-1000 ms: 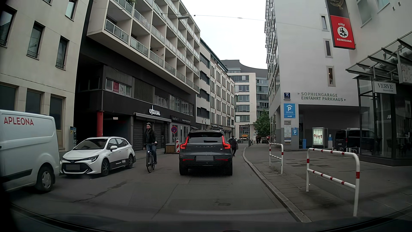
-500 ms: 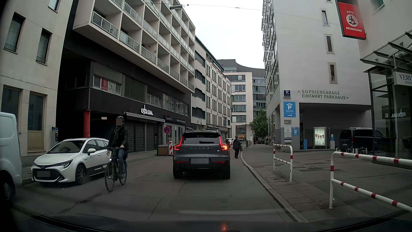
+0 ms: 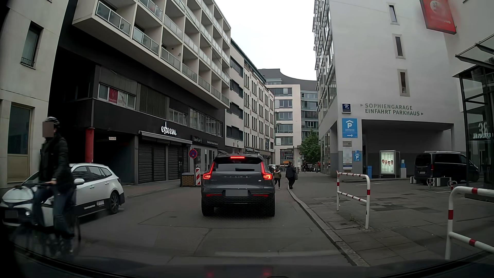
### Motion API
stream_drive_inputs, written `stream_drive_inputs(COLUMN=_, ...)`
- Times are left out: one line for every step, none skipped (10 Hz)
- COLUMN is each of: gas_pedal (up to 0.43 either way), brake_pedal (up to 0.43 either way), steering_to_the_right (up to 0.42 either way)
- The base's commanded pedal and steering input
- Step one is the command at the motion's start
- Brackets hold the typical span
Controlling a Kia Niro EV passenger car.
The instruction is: Follow the waypoints while adhering to traffic rules and regulations
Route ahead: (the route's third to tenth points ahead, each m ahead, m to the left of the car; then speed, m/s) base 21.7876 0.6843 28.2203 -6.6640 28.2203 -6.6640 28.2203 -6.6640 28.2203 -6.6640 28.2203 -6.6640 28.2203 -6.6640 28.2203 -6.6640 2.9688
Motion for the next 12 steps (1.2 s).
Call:
stream_drive_inputs(gas_pedal=0.0, brake_pedal=0.0, steering_to_the_right=0.019)
stream_drive_inputs(gas_pedal=0.0, brake_pedal=0.012, steering_to_the_right=0.018)
stream_drive_inputs(gas_pedal=0.0, brake_pedal=0.024, steering_to_the_right=0.018)
stream_drive_inputs(gas_pedal=0.0, brake_pedal=0.037, steering_to_the_right=0.018)
stream_drive_inputs(gas_pedal=0.0, brake_pedal=0.049, steering_to_the_right=0.015)
stream_drive_inputs(gas_pedal=0.0, brake_pedal=0.055, steering_to_the_right=0.012)
stream_drive_inputs(gas_pedal=0.0, brake_pedal=0.073, steering_to_the_right=0.012)
stream_drive_inputs(gas_pedal=0.0, brake_pedal=0.085, steering_to_the_right=0.013)
stream_drive_inputs(gas_pedal=0.0, brake_pedal=0.091, steering_to_the_right=0.013)
stream_drive_inputs(gas_pedal=0.0, brake_pedal=0.122, steering_to_the_right=0.009)
stream_drive_inputs(gas_pedal=0.0, brake_pedal=0.159, steering_to_the_right=0.005)
stream_drive_inputs(gas_pedal=0.0, brake_pedal=0.177, steering_to_the_right=0.005)
